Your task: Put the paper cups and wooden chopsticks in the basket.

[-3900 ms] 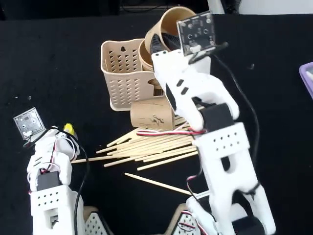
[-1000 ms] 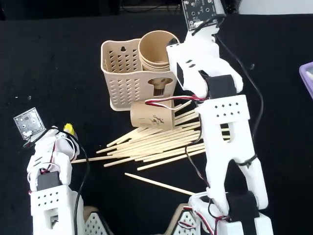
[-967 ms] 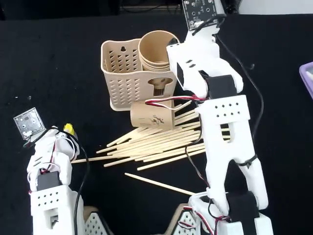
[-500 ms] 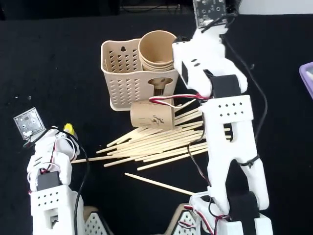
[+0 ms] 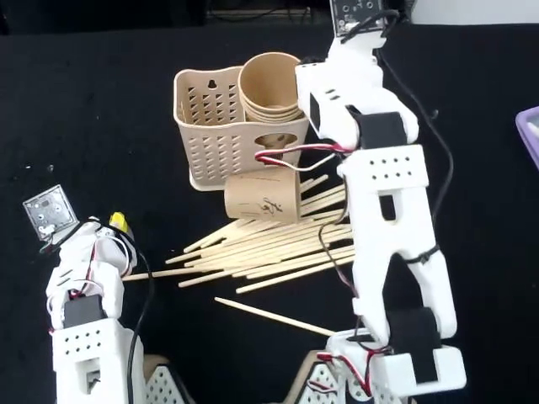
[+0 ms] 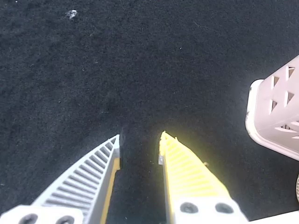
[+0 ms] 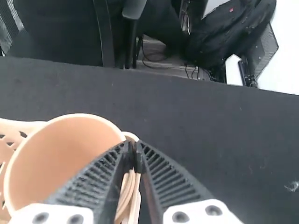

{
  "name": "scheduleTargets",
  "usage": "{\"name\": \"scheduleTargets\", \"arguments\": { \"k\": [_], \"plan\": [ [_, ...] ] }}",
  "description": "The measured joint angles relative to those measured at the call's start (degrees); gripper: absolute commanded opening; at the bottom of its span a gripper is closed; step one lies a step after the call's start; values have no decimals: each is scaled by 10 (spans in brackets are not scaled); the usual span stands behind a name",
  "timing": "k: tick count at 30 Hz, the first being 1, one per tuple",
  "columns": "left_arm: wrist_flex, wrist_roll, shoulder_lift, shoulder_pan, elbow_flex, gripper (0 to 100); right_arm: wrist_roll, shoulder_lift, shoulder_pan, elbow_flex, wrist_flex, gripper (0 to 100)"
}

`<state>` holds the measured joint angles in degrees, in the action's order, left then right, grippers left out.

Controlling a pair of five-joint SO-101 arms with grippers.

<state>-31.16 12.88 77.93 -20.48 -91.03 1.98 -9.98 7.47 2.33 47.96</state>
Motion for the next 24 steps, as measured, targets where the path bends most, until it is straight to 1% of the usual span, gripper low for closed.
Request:
{"name": "scheduleTargets", "arguments": {
  "k": [21, 24],
  "plan": [
    [0, 0, 0, 0, 0, 145, 0, 5, 0, -3, 0, 10],
    [0, 0, 0, 0, 0, 145, -1, 24, -1, -4, -3, 10]
  ]
}}
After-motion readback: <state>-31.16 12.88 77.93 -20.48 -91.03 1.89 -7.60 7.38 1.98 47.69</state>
